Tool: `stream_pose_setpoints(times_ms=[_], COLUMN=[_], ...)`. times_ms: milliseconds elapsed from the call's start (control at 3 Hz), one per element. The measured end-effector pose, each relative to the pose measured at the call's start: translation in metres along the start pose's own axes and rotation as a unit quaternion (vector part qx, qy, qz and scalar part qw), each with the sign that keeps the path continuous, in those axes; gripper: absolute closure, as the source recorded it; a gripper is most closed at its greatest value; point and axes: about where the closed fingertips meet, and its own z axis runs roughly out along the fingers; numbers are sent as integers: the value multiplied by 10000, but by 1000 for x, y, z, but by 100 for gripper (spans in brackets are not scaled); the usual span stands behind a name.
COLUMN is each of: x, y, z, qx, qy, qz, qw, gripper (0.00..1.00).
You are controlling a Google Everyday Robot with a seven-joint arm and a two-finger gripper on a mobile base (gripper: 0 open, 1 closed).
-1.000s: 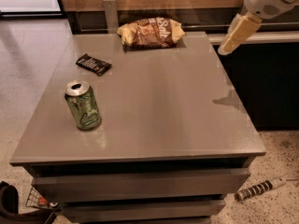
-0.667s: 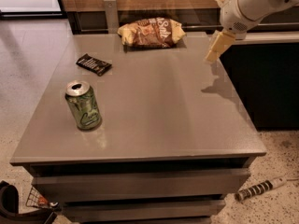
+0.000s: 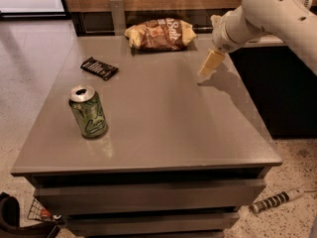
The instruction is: Pick brown chip bag
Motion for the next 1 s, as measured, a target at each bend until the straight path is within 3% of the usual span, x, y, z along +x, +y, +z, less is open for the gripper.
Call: stream_pose_setpoints(times_ms=[333,1000], x=[-6,-45], y=[-16,-33], z=[24,70], qx=[128,-29], qy=[-134,-683], qz=[-69,-364], qw=[9998,9970], gripper=[0,0])
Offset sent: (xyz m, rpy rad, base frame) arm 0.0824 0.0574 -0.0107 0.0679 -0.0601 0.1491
